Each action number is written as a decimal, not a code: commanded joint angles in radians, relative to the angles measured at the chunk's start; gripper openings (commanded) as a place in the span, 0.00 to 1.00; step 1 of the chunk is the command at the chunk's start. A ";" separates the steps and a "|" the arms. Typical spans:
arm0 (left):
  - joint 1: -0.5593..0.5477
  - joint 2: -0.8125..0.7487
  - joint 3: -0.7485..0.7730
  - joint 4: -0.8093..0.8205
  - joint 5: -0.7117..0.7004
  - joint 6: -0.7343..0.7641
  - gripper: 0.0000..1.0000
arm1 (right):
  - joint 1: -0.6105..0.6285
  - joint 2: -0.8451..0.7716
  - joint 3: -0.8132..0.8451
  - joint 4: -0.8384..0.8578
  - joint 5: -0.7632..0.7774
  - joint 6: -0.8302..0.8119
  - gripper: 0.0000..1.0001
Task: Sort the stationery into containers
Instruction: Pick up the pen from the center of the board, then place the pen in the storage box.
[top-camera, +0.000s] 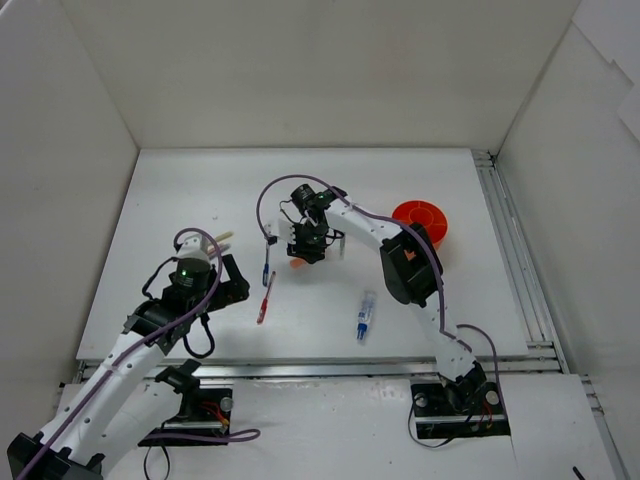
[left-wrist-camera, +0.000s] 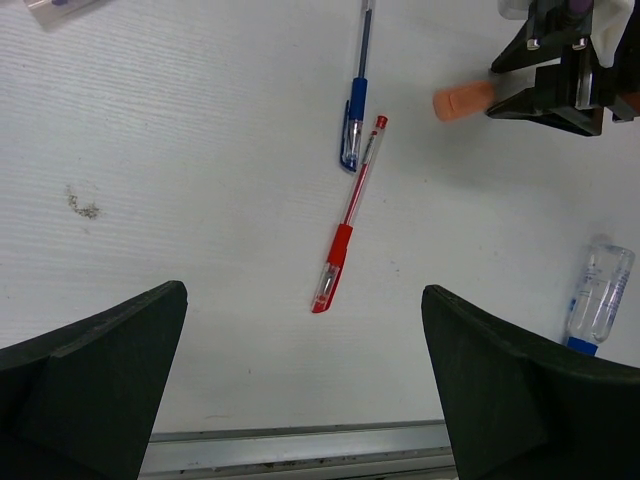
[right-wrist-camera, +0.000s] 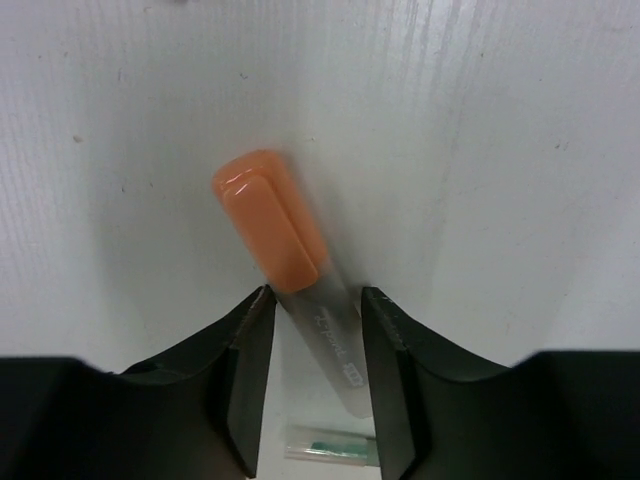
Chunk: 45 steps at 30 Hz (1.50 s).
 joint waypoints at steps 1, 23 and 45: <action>-0.005 -0.011 0.048 0.013 -0.031 -0.010 1.00 | 0.010 0.036 -0.002 -0.046 0.017 -0.013 0.34; -0.005 -0.121 0.053 -0.030 -0.033 -0.009 1.00 | -0.087 -0.361 -0.359 0.621 -0.012 0.384 0.00; -0.023 -0.065 0.071 0.059 0.044 0.062 1.00 | -0.326 -0.982 -1.131 1.388 0.534 1.056 0.00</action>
